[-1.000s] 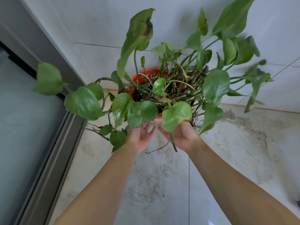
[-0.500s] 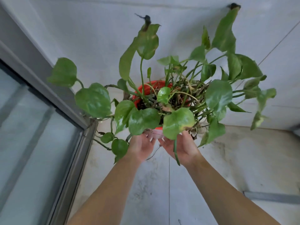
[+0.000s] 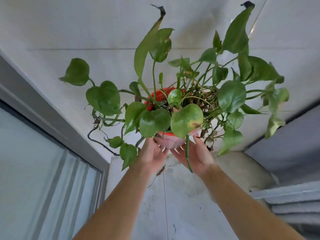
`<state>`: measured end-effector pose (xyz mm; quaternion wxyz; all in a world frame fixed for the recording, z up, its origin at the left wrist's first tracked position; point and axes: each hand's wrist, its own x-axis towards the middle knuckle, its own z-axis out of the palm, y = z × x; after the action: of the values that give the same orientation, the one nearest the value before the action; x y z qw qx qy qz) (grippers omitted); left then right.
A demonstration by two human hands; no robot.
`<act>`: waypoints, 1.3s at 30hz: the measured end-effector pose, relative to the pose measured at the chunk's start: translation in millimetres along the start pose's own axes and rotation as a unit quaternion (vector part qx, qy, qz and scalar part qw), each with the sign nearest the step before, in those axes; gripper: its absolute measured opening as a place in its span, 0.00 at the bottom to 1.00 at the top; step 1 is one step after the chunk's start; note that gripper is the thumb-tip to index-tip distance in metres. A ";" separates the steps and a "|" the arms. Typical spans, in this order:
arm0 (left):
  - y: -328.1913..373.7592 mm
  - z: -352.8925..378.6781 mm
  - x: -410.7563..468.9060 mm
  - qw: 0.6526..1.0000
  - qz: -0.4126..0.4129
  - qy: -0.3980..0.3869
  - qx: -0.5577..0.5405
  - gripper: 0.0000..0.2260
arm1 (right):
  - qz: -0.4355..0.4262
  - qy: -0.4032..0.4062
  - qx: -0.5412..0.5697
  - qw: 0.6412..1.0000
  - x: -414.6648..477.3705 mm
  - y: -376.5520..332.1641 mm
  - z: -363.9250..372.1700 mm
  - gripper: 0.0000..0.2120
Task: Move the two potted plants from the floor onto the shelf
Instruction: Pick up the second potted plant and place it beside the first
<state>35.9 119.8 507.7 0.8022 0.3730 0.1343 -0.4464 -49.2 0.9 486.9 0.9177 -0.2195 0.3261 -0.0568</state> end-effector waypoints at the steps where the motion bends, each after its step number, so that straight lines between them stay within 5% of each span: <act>1: 7.2 16.2 -8.7 1.000 -0.007 -0.004 0.002 0.18 | -0.007 0.000 -0.007 1.000 -12.5 -11.5 11.2 0.33; 7: 46.1 113.3 -66.7 0.998 -0.030 -0.045 0.032 0.22 | -0.055 -0.001 0.012 0.998 -96.1 -76.5 71.3 0.28; 18: 52.1 245.2 -151.6 0.978 -0.101 -0.164 0.084 0.25 | -0.204 0.038 0.067 0.976 -235.6 -144.8 123.9 0.40; 23: 24.8 292.2 -181.1 0.957 -0.170 -0.202 0.121 0.25 | -0.267 0.090 0.082 0.956 -308.4 -163.4 112.2 0.18; 29: -33.5 350.8 -225.6 0.916 -0.241 -0.270 0.175 0.25 | -0.349 0.125 0.136 0.919 -405.8 -175.9 88.4 0.28; 35: -113.6 391.3 -292.2 0.860 -0.308 -0.344 0.219 0.23 | -0.427 0.166 0.177 0.871 -511.9 -163.4 42.0 0.20; 39: -170.2 402.7 -357.3 0.812 -0.337 -0.403 0.255 0.33 | -0.457 0.216 0.208 0.838 -588.9 -137.4 4.0 0.27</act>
<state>-352.4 -4.4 898.4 0.4602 0.2823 -0.2022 -0.8171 -501.2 24.8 887.9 0.7178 -0.1298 0.3597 -0.5818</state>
